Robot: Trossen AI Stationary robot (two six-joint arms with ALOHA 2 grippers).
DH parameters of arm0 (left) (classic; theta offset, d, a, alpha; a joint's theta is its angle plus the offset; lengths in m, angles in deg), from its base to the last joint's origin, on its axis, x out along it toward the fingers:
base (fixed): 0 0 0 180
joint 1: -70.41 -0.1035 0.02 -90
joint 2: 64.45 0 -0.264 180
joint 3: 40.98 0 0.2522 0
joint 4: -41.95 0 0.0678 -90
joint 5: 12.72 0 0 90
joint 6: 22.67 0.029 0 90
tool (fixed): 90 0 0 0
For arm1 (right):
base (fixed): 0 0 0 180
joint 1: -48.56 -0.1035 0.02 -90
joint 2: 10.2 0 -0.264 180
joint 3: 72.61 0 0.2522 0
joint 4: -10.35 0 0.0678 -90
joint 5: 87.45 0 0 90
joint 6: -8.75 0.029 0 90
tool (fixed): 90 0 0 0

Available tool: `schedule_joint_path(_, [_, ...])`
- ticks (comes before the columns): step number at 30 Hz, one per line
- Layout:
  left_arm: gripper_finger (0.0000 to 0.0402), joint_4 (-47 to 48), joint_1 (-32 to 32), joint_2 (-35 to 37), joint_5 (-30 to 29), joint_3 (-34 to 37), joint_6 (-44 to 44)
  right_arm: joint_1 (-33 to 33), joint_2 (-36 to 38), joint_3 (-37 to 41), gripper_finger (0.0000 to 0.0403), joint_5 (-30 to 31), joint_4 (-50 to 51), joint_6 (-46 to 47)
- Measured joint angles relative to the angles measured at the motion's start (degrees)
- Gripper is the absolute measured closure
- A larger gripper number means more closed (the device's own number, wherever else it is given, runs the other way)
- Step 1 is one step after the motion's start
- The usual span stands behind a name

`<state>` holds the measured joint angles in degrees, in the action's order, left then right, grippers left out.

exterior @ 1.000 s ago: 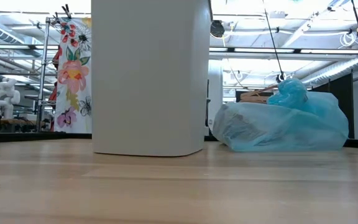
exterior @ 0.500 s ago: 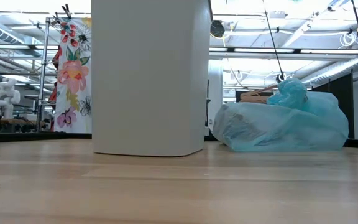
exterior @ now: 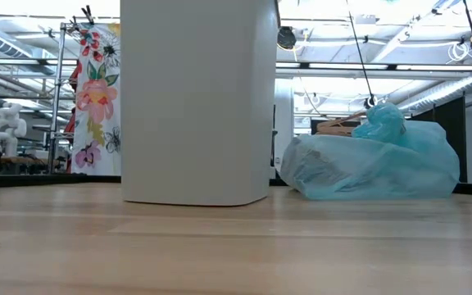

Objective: Place trash/remove bag and relplace
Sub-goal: Insert the new blue trash bag into the white trash bin

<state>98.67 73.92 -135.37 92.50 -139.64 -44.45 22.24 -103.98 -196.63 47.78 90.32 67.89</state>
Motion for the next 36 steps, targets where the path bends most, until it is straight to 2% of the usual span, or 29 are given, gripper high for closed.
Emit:
schedule_joint_path(7, [0.0187,6.9,0.0,4.7,-6.9,0.0,-0.4,-2.9,-0.6,0.0,0.0403,2.7,12.2,14.6])
schedule_joint_path(13, [0.0187,8.2,-0.1,7.5,-16.1,0.0,1.2,-3.9,-0.6,0.0,0.0403,3.0,11.8,15.2])
schedule_joint_path(16, [0.0187,8.1,-0.2,7.7,-18.9,0.0,2.6,-4.4,-0.6,0.0,0.0403,3.0,11.7,15.2])
schedule_joint_path(21, [0.0187,7.4,-0.7,7.6,-19.2,0.0,5.8,-5.4,-0.6,0.0,0.0403,3.1,11.5,15.2])
schedule_joint_path(25, [0.0187,7.3,-2.6,6.3,-19.2,0.0,1.4,-5.5,-0.6,0.0,0.0403,3.2,10.8,15.2])
schedule_joint_path(31, [0.0187,7.0,-4.1,3.5,-12.9,0.0,-2.9,-5.6,-0.6,0.0,0.0403,4.7,10.4,15.1])
schedule_joint_path(36, [0.0187,7.2,-4.0,0.7,-12.3,0.0,-2.7,-5.7,-0.6,0.0,0.0403,4.8,10.3,14.6])
